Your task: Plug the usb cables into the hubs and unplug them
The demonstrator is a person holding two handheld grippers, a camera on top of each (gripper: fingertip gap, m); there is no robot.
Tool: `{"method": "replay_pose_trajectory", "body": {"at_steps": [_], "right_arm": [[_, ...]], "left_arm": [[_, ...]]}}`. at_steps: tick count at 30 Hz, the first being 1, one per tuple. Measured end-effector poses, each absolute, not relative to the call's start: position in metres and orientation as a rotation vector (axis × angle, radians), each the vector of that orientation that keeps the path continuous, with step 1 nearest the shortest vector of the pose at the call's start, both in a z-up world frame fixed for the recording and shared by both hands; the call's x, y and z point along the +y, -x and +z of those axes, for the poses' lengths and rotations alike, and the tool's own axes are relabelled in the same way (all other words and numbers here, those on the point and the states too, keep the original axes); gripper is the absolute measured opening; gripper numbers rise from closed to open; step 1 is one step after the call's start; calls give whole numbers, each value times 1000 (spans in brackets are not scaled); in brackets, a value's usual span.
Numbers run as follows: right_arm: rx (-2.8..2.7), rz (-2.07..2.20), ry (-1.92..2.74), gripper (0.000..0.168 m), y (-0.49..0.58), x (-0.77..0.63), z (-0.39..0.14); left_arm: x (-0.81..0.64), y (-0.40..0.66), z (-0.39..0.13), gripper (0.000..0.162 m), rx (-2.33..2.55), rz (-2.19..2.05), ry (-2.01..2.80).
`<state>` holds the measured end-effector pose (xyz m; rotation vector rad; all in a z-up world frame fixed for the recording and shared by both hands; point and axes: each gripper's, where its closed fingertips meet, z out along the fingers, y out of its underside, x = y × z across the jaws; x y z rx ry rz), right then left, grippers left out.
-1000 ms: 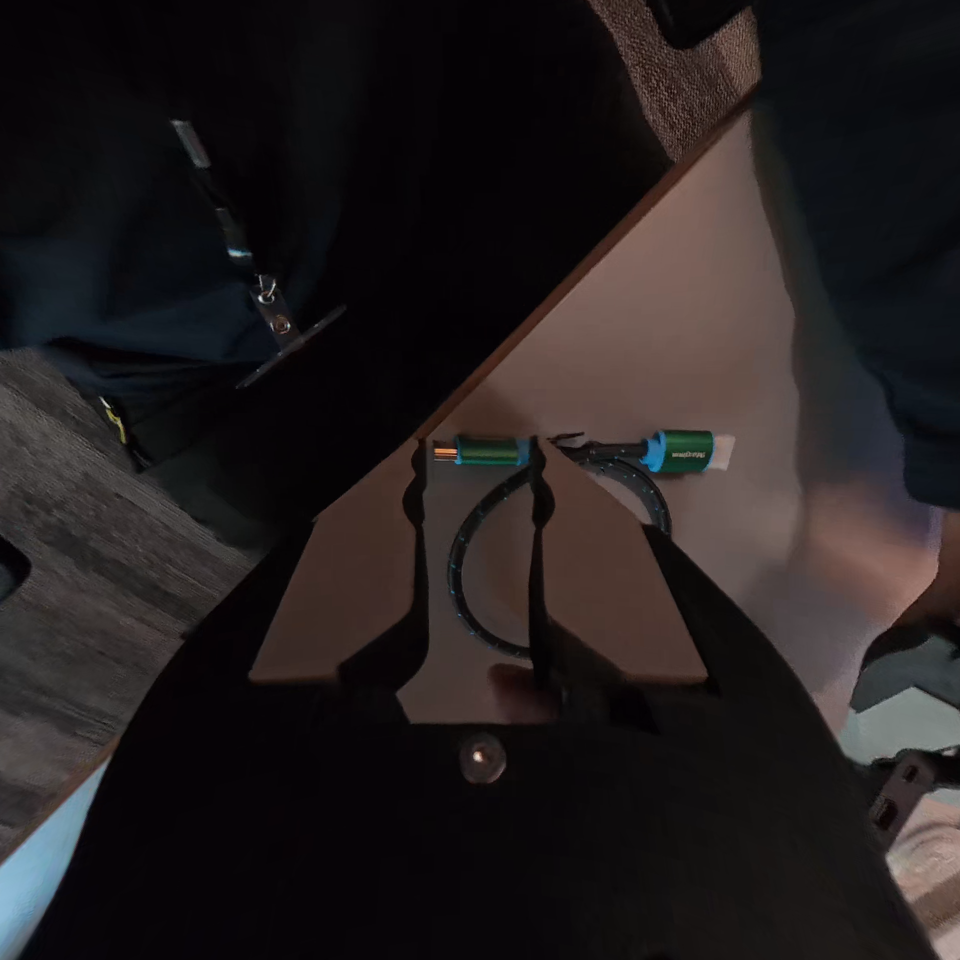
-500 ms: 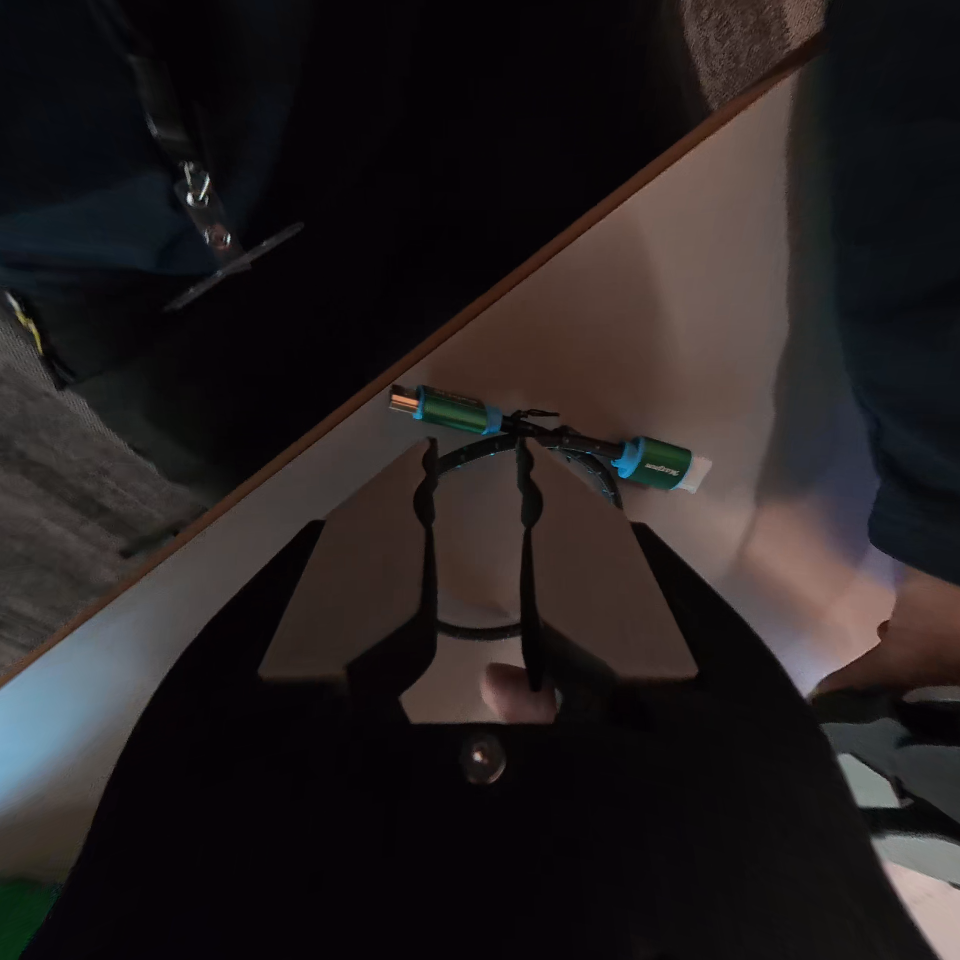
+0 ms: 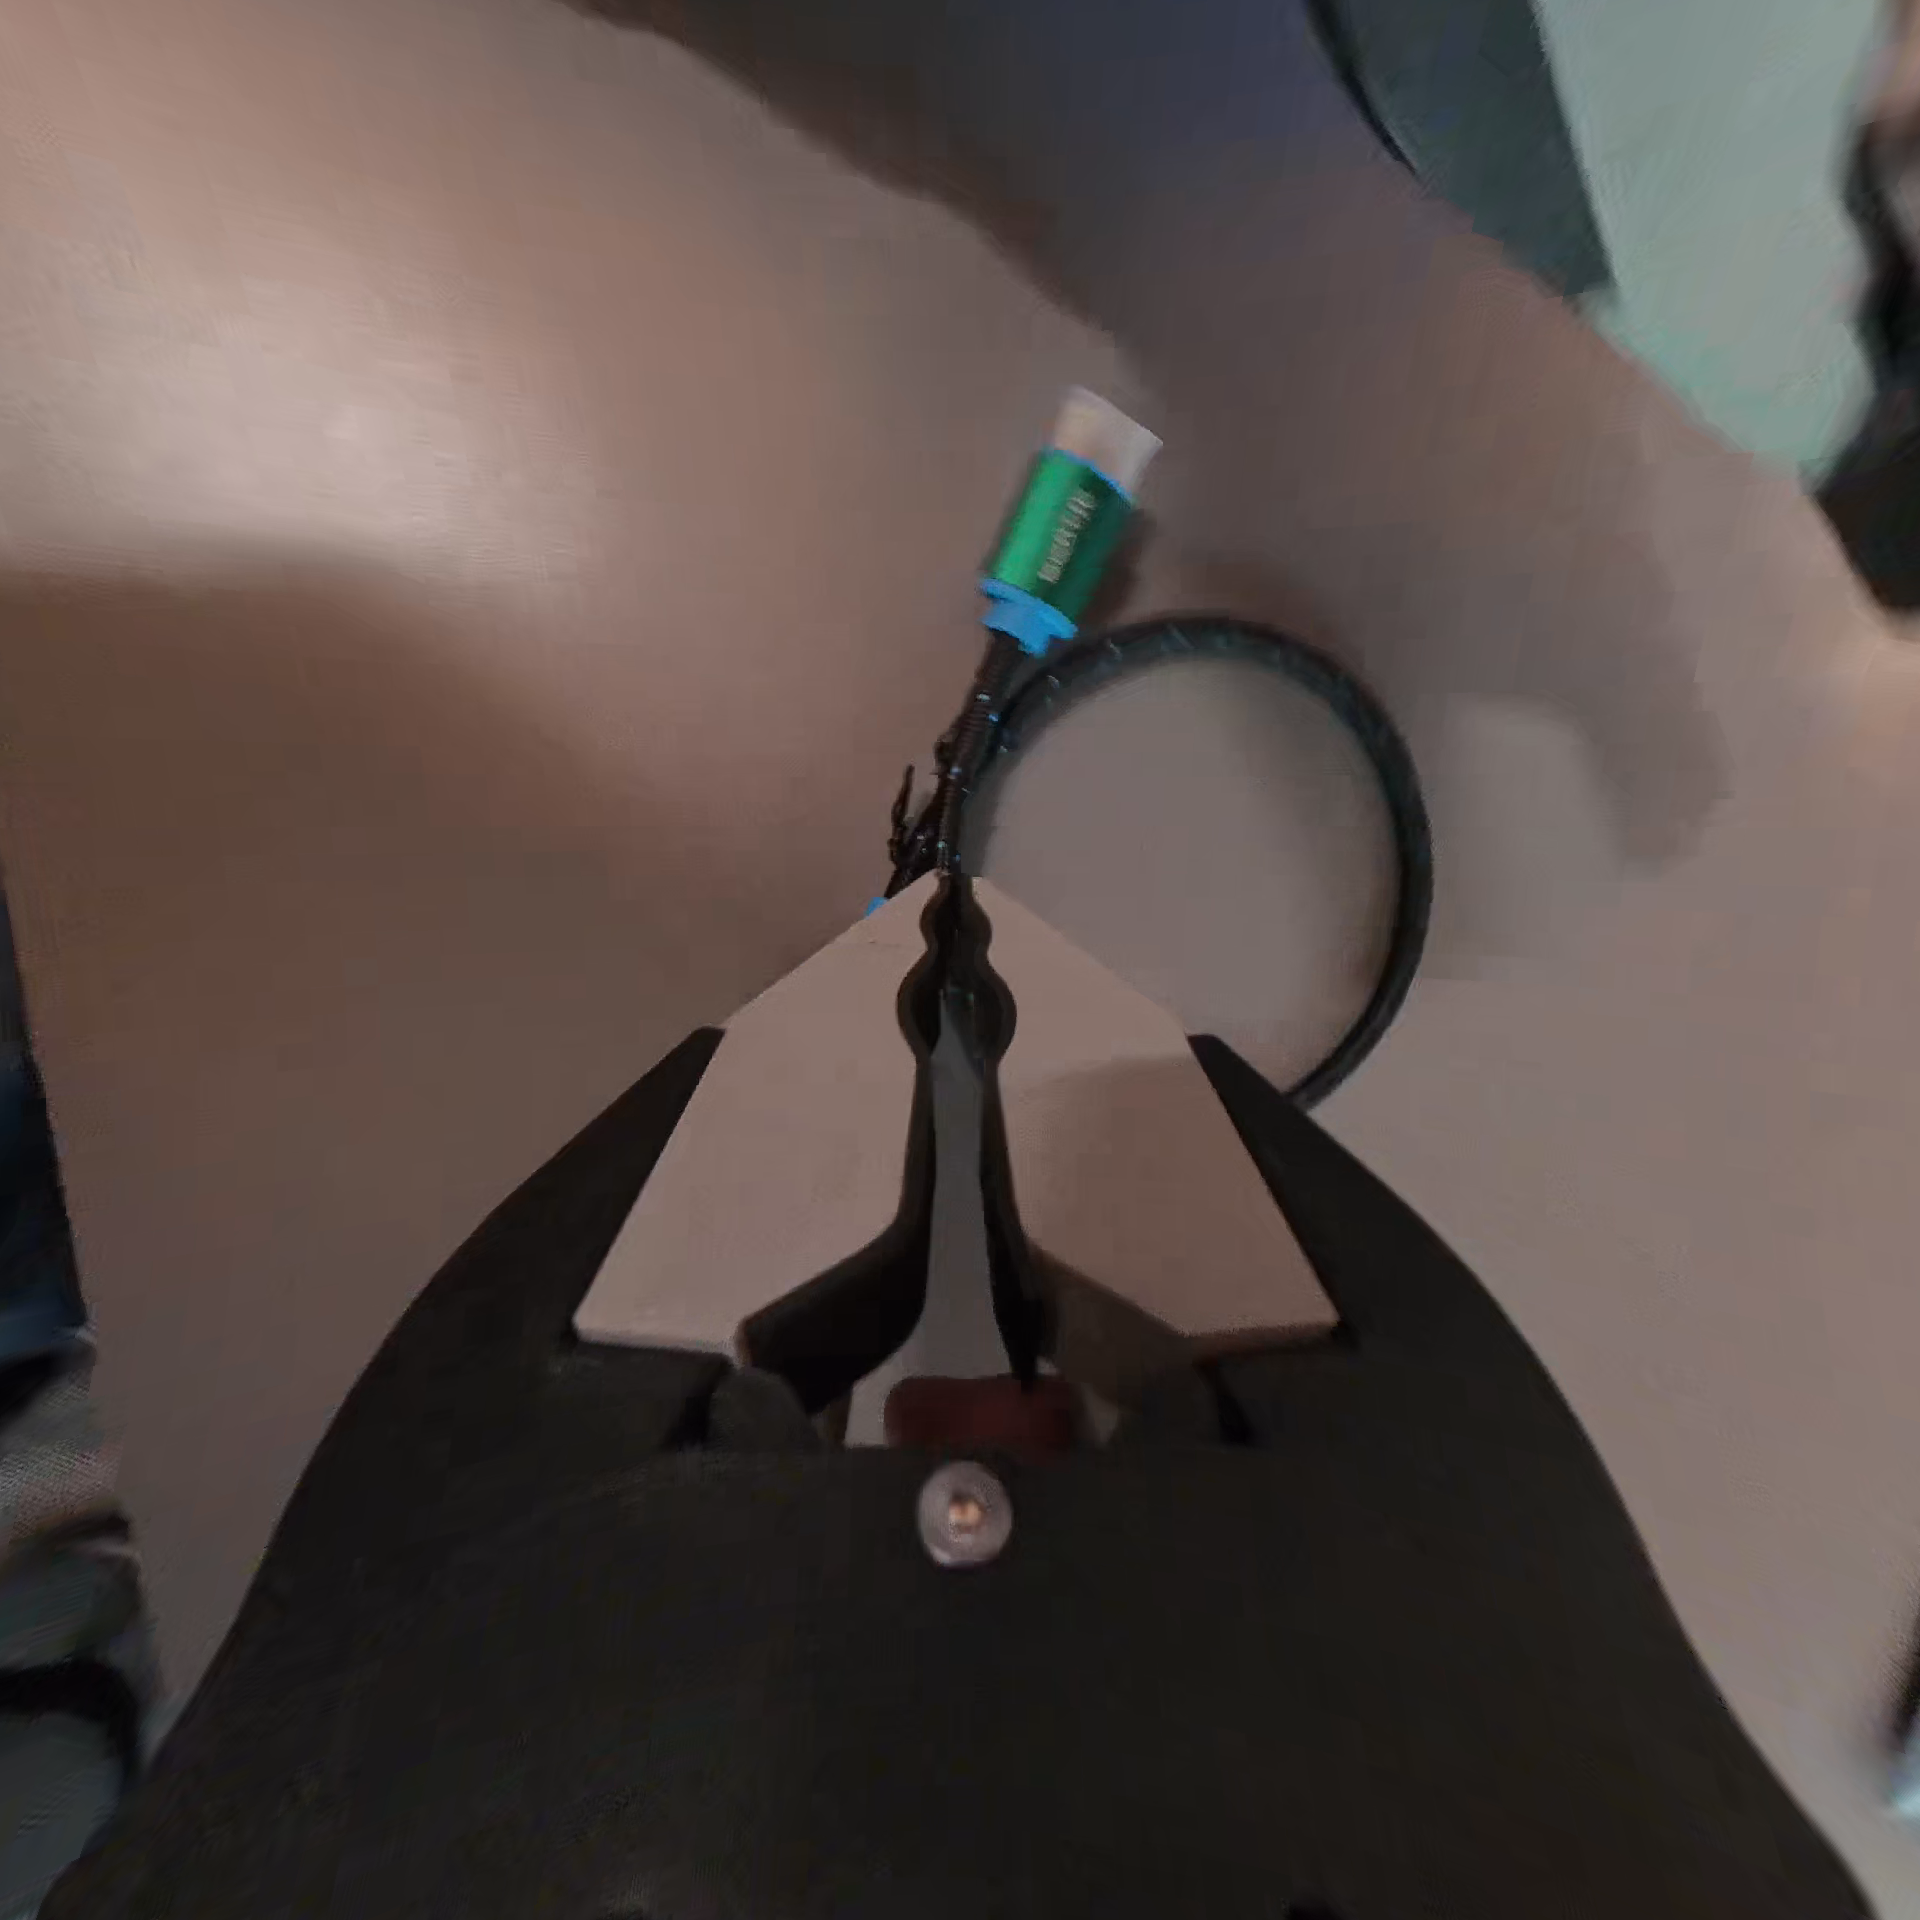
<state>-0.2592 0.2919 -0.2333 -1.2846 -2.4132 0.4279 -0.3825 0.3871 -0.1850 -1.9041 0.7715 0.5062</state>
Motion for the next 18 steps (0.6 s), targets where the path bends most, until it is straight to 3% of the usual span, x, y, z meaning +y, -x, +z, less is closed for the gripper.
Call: {"method": "replay_pose_trajectory", "body": {"at_steps": [3,8,13,18], "right_arm": [[-2214,421,1604,0,243,317,-233],[-2129,428,1655,0,217,331,-217],[-2038,466,1652,17,225,364,-214],[-2041,616,1594,28,245,363,-215]], "left_arm": [[387,384,-189,11,779,522,1918],[386,383,-189,11,801,553,1924],[364,370,-177,11,876,527,1956],[316,315,-173,11,949,184,1966]]}}
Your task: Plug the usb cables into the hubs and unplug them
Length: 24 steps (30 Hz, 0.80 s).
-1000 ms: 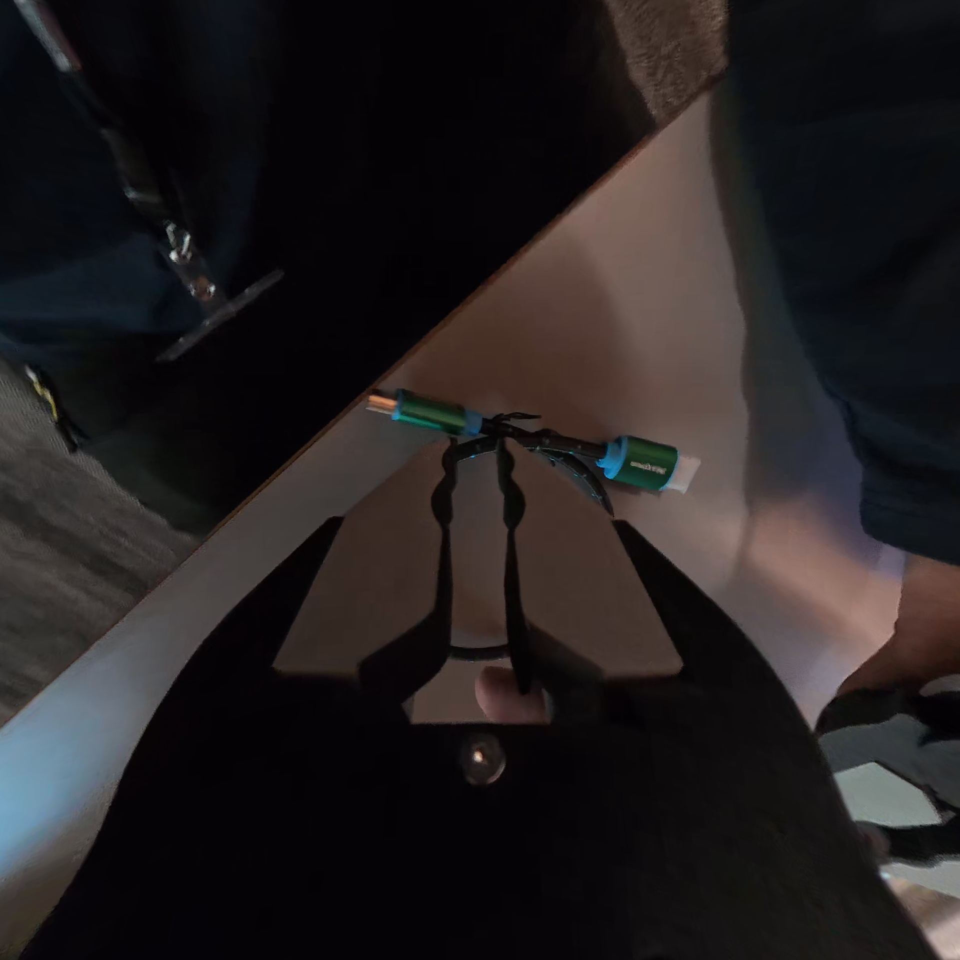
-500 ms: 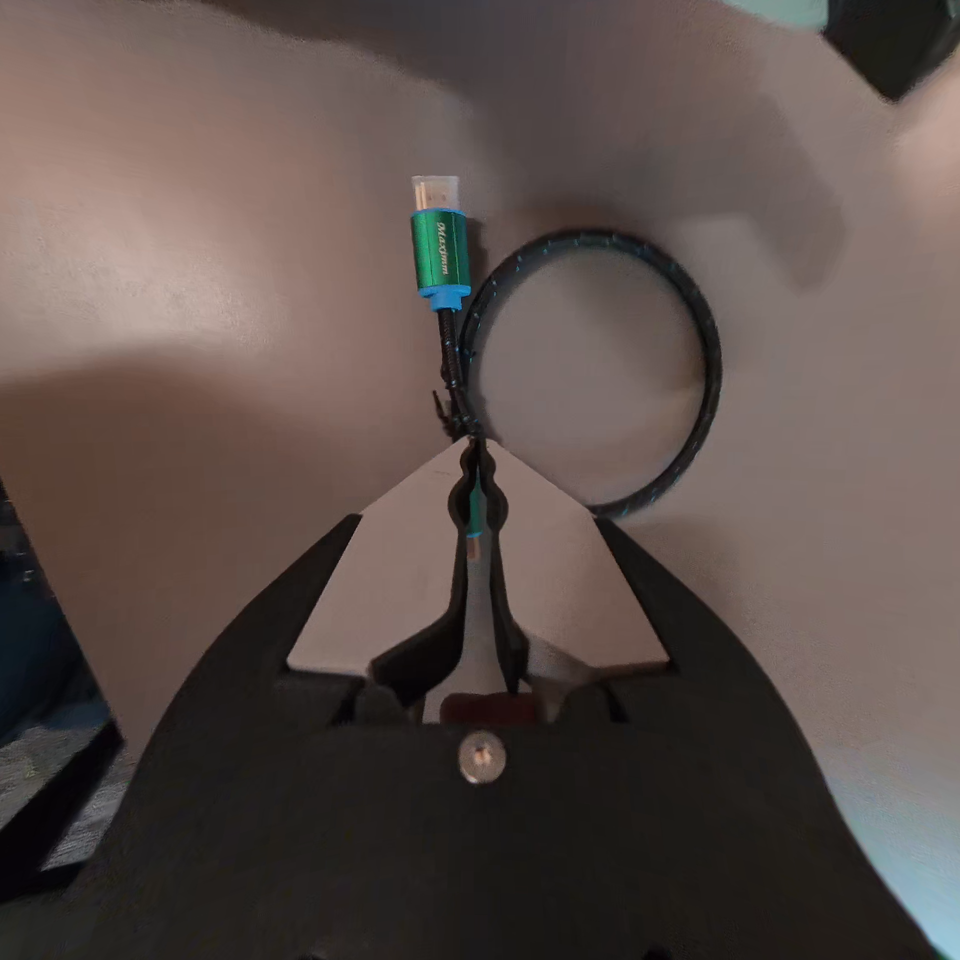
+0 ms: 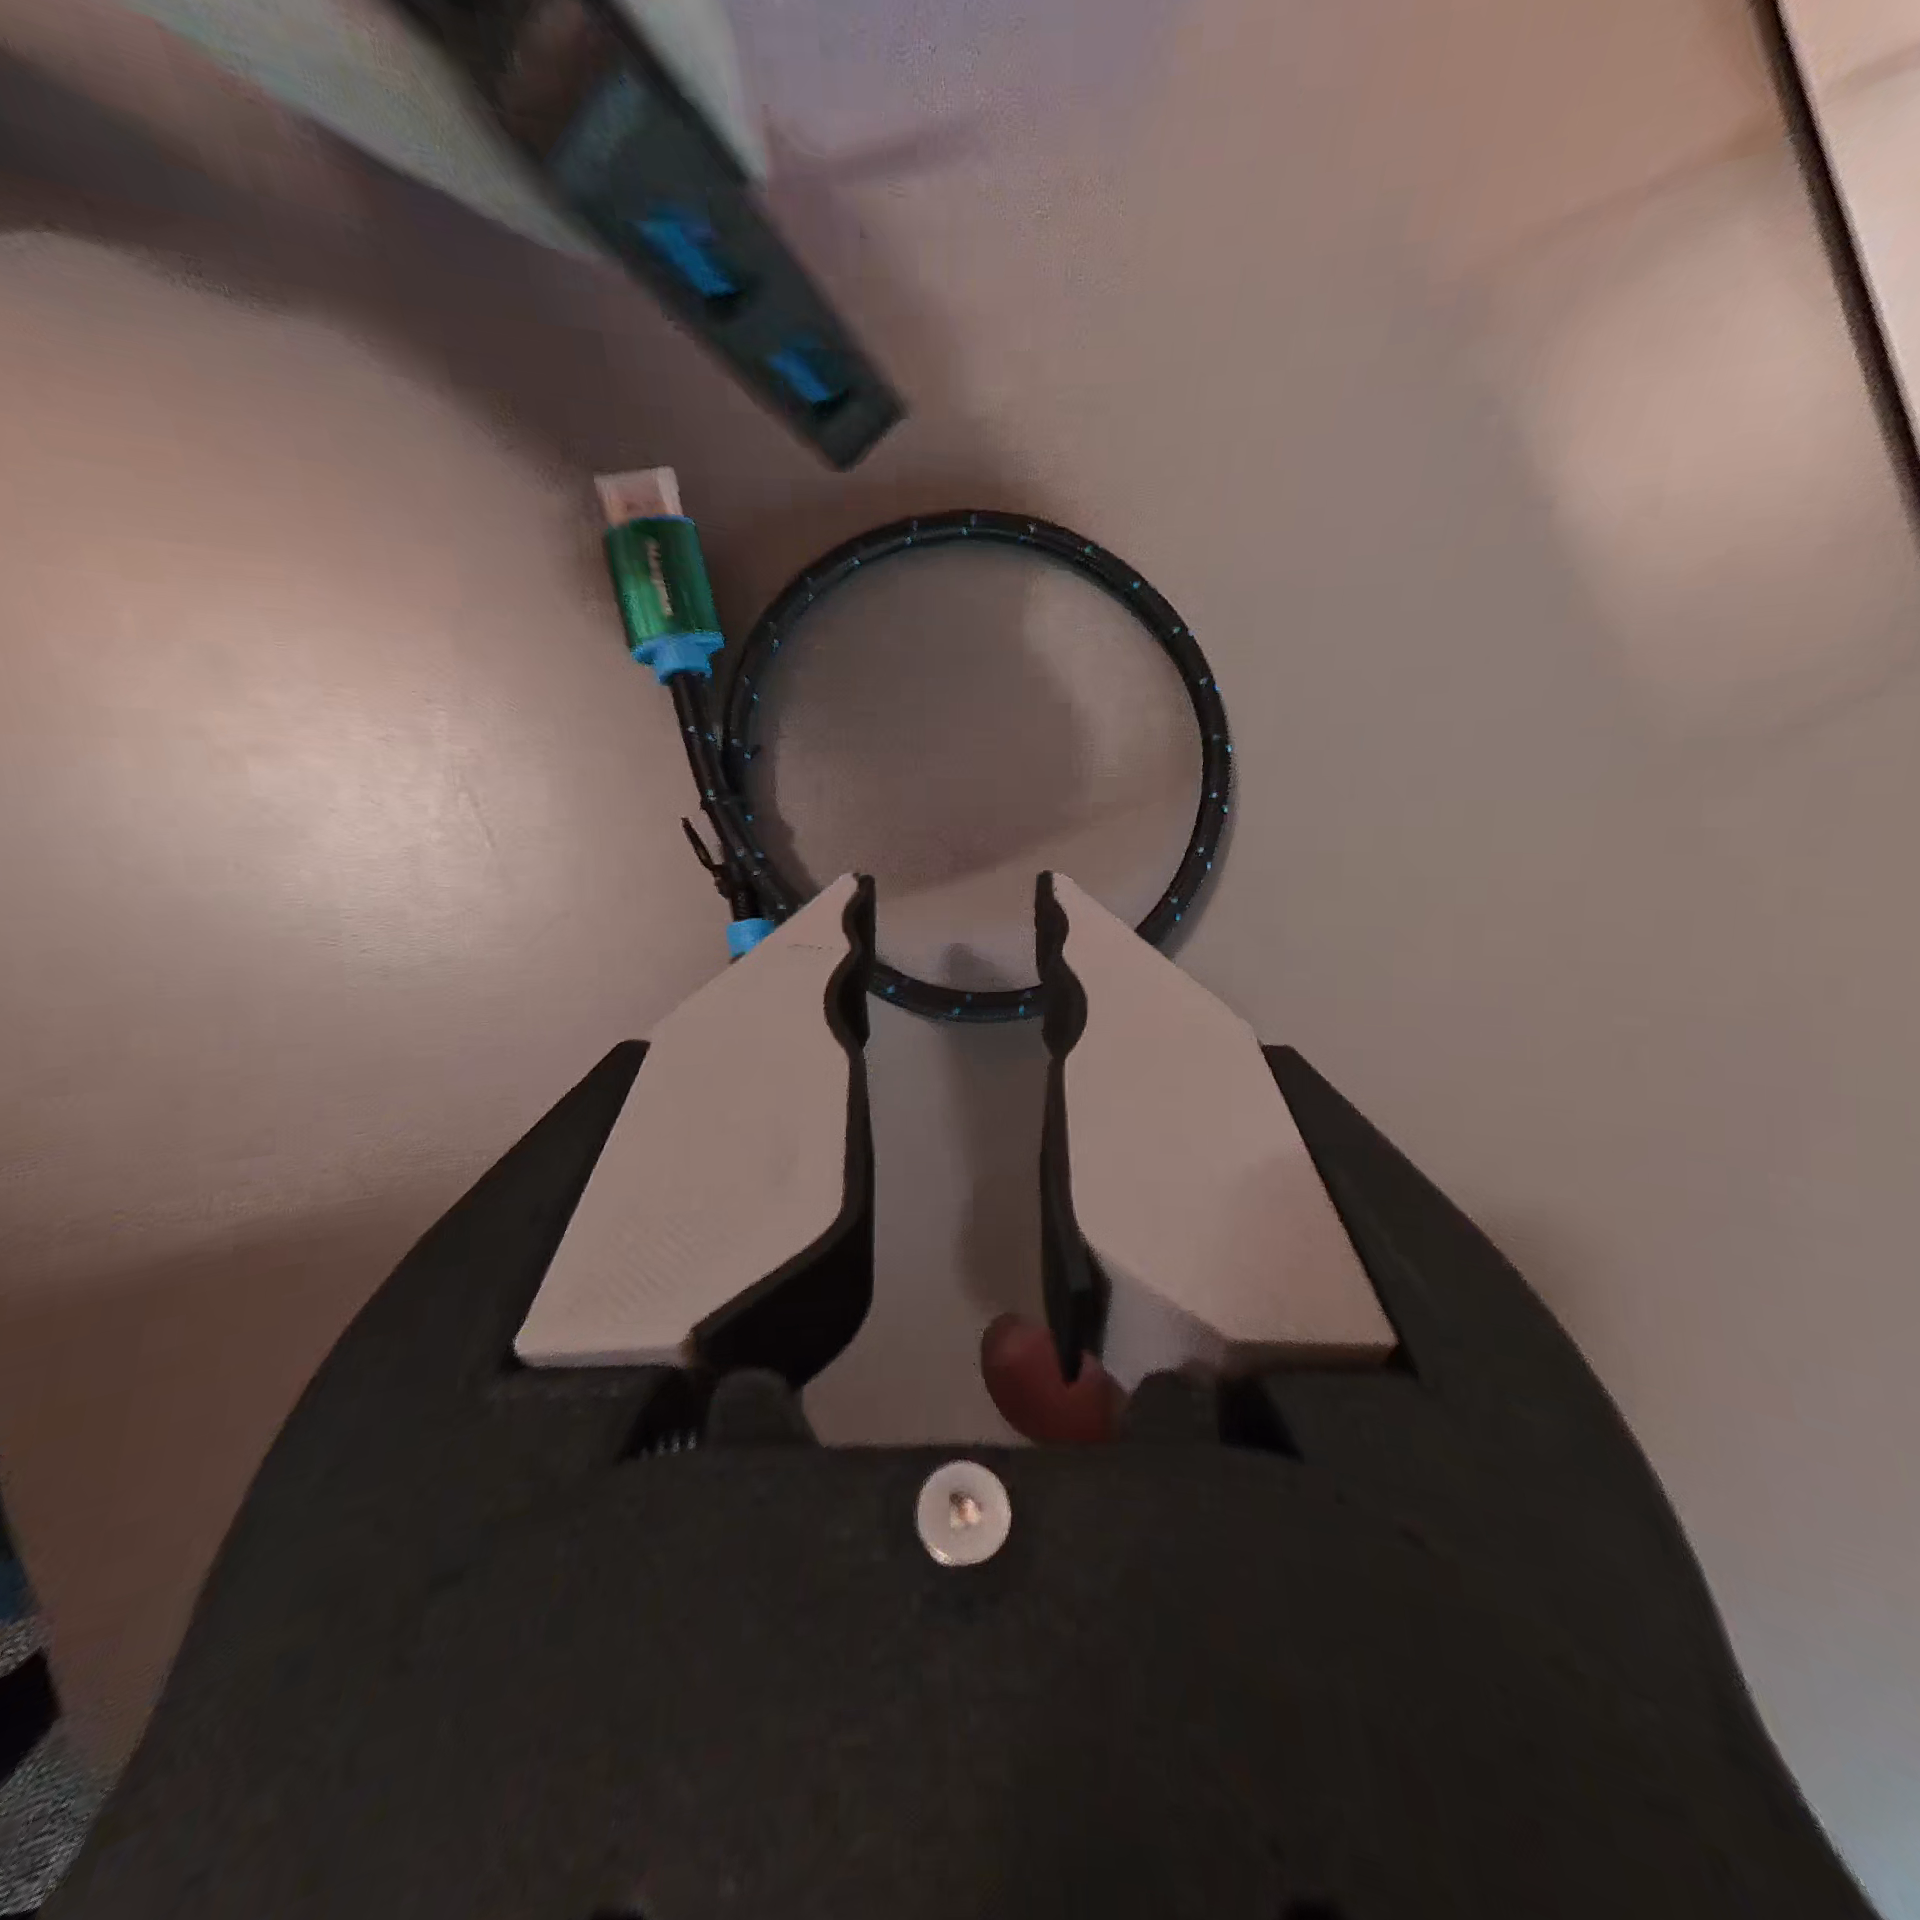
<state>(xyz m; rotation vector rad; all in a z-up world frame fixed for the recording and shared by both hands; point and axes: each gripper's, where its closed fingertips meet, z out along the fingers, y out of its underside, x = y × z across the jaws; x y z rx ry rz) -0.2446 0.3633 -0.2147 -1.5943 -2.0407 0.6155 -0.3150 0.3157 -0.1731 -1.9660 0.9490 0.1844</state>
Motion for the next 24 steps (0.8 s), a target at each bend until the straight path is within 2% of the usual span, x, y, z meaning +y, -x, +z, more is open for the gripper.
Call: {"method": "replay_pose_trajectory", "body": {"at_steps": [4,8,11,18,24], "right_arm": [[-2016,590,1688,32,242,371,-233],[-1992,402,1769,9,213,386,-248],[-2018,406,1812,2,191,376,-250],[-2111,641,1831,5,160,313,-248],[-2106,940,1756,12,172,274,-243]], "left_arm": [[286,284,-174,11,1075,57,1958],[261,247,-182,11,1174,-164,1975],[269,245,-206,11,1222,-70,2025],[317,253,-218,12,1231,320,1852],[345,262,-229,12,1220,445,1807]]}}
